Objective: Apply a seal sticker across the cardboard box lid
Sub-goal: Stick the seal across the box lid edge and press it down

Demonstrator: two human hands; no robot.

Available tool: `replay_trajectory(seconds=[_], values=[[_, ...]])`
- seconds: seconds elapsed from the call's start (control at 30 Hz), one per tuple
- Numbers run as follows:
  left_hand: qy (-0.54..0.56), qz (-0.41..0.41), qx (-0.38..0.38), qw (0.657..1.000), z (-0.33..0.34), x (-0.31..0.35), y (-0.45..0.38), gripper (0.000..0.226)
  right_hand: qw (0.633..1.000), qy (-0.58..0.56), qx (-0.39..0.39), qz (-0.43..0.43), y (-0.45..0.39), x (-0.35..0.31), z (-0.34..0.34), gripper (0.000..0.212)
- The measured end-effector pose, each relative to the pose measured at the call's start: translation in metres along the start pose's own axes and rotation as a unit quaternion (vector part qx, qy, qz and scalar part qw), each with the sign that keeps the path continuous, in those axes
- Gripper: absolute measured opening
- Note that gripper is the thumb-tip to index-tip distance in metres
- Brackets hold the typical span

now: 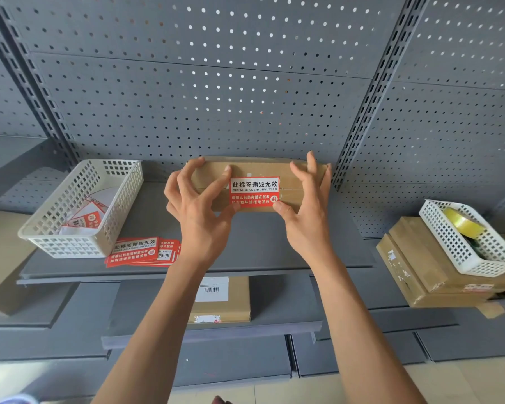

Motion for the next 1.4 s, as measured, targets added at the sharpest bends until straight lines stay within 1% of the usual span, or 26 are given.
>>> replay_trajectory(seconds=[0.13, 0.2, 0.27, 0.33, 0.43, 0.53, 0.6, 0.67, 0.8, 0.87, 0.97, 1.13, 1.2, 1.27, 1.3, 1.37, 1.4], values=[[0.001, 0.000, -0.017, 1.000, 0.000, 0.001, -0.001, 0.068, 1.000, 0.003, -0.009, 0.000, 0.001, -0.001, 0.002, 0.068], [0.005, 0.005, -0.019, 1.000, -0.001, 0.002, -0.001, 0.065, 1.000, 0.001, 0.000, -0.004, 0.002, -0.001, 0.003, 0.063], [0.015, 0.005, -0.002, 1.000, -0.003, 0.004, 0.000, 0.057, 0.999, -0.008, 0.042, -0.005, 0.003, -0.005, 0.000, 0.057], [0.030, -0.021, 0.030, 0.999, -0.004, 0.005, 0.001, 0.049, 0.995, -0.002, 0.098, 0.001, 0.004, -0.013, -0.003, 0.059], [0.056, -0.066, 0.083, 0.993, -0.003, 0.007, 0.002, 0.038, 0.987, 0.039, 0.155, 0.019, 0.005, -0.027, -0.002, 0.069], [0.063, -0.081, 0.112, 0.988, 0.000, 0.005, 0.001, 0.033, 0.980, 0.069, 0.184, 0.025, 0.005, -0.031, -0.001, 0.079], [0.061, -0.072, 0.117, 0.989, 0.001, 0.004, 0.000, 0.028, 0.979, 0.081, 0.185, 0.025, 0.004, -0.029, 0.000, 0.080], [0.066, -0.066, 0.119, 0.989, 0.001, 0.003, 0.000, 0.023, 0.980, 0.083, 0.180, 0.023, 0.004, -0.026, 0.003, 0.075], [0.076, -0.066, 0.119, 0.988, 0.001, 0.003, 0.001, 0.016, 0.979, 0.093, 0.182, 0.013, 0.004, -0.017, 0.005, 0.054], [0.075, -0.063, 0.121, 0.988, 0.002, 0.003, 0.001, 0.013, 0.979, 0.087, 0.183, 0.012, 0.004, -0.016, 0.004, 0.047], [0.076, -0.061, 0.129, 0.987, 0.001, 0.003, 0.001, 0.010, 0.982, 0.068, 0.177, 0.016, 0.003, -0.017, 0.004, 0.050], [0.079, -0.058, 0.143, 0.985, -0.003, 0.003, 0.002, 0.010, 0.980, 0.075, 0.185, 0.015, 0.003, -0.016, 0.002, 0.044], [0.078, -0.060, 0.143, 0.985, -0.002, 0.003, 0.001, 0.010, 0.979, 0.072, 0.191, 0.018, 0.003, -0.015, 0.001, 0.039], [0.077, -0.068, 0.142, 0.985, -0.002, 0.003, 0.002, 0.010, 0.977, 0.071, 0.197, 0.025, 0.004, -0.013, 0.002, 0.030], [0.081, -0.076, 0.141, 0.984, -0.001, 0.003, 0.002, 0.009, 0.977, 0.071, 0.199, 0.029, 0.005, -0.013, 0.003, 0.031], [0.089, -0.097, 0.138, 0.982, 0.000, 0.003, 0.001, 0.006, 0.976, 0.077, 0.203, 0.034, 0.004, -0.017, 0.004, 0.043], [0.090, -0.105, 0.136, 0.981, 0.000, 0.003, 0.000, 0.012, 0.973, 0.085, 0.209, 0.036, 0.003, -0.020, 0.004, 0.050]])
Point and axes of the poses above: each hand's wrist, its own y-axis away from the middle knuckle, its own z-axis out of the palm, x = y × z, the point moved 10 cm from there along -y, towards the middle knuckle
